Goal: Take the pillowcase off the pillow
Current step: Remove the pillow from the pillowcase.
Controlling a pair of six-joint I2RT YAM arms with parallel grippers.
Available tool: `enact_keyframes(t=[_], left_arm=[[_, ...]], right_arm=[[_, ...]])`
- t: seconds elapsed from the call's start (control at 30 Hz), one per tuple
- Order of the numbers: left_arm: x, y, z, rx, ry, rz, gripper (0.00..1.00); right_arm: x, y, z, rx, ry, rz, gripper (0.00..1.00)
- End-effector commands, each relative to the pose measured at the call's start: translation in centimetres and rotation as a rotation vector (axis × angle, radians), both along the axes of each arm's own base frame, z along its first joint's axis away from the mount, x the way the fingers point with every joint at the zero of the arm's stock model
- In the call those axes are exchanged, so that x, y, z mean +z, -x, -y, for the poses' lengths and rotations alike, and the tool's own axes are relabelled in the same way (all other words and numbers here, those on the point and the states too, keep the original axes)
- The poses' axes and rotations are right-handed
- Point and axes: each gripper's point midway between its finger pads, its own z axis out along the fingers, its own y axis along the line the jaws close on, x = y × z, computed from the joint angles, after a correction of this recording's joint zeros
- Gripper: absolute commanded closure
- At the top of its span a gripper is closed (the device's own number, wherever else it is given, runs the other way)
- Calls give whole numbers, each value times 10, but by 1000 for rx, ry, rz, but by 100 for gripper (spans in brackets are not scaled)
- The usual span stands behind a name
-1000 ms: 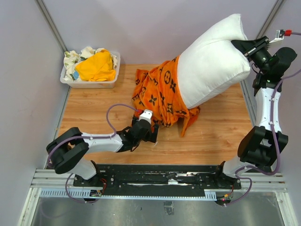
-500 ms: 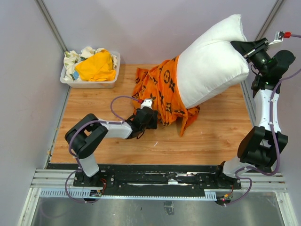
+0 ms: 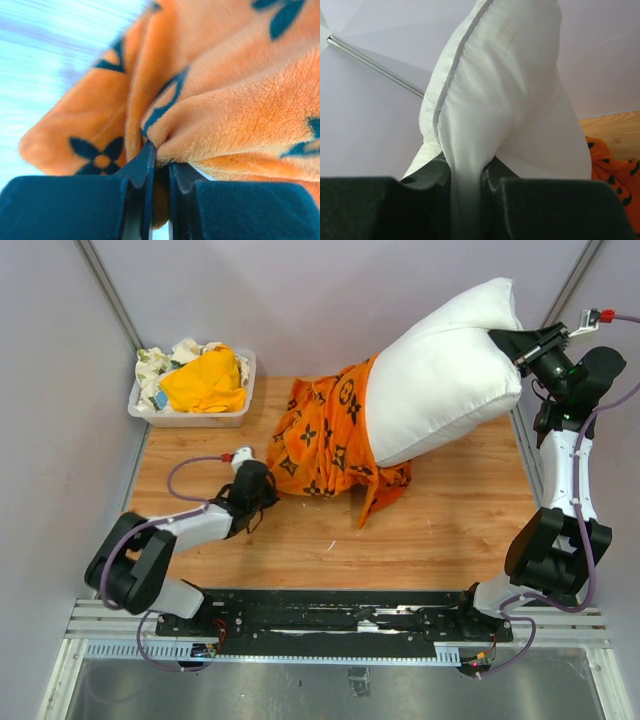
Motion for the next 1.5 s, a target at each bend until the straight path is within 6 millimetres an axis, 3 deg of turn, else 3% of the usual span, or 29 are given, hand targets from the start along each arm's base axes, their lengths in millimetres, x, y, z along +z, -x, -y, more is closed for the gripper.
enact_keyframes(t=[0.0,0.1,0.27,0.33,0.4,0.43,0.5,0.57,0.67,0.83,0.9,0.97,1.07,1.1,1.13,1.3,1.47], left_arm=[[13,13,-70,248,147,-22,90],[39,21,-110,366,224,71,89],[90,46,-173,604,147,249,87],[115,50,-175,572,151,351,83],[131,47,-159,443,150,402,73],[137,44,-147,353,145,410,61],[142,40,-131,239,131,390,23],[142,36,-130,235,112,352,6],[154,33,-139,284,97,380,2],[195,25,-140,297,151,531,1],[215,12,-125,230,189,568,1],[223,-9,-99,104,229,542,1],[229,-46,-62,-50,238,486,1],[222,-65,-51,-86,212,455,1],[235,-76,-40,-115,204,473,1],[216,-154,12,-234,150,384,1],[189,-210,25,-192,76,331,3]], right_arm=[[58,18,7,-57,28,192,99],[61,19,15,-73,19,197,99],[64,23,33,-92,-23,210,99],[62,23,34,-88,-31,212,99],[58,23,32,-85,-35,206,99],[56,23,31,-84,-33,204,99],[51,22,26,-77,-17,192,99],[43,20,16,-58,12,169,99],[30,15,-6,7,67,141,99],[10,15,-36,121,98,147,99],[4,16,-52,157,123,148,99],[-3,16,-72,198,173,140,99],[-13,18,-99,233,265,137,99],[-15,20,-108,246,283,136,99],[-17,21,-111,247,294,133,99],[-19,27,-125,273,310,136,99],[-25,30,-128,284,319,126,99]])
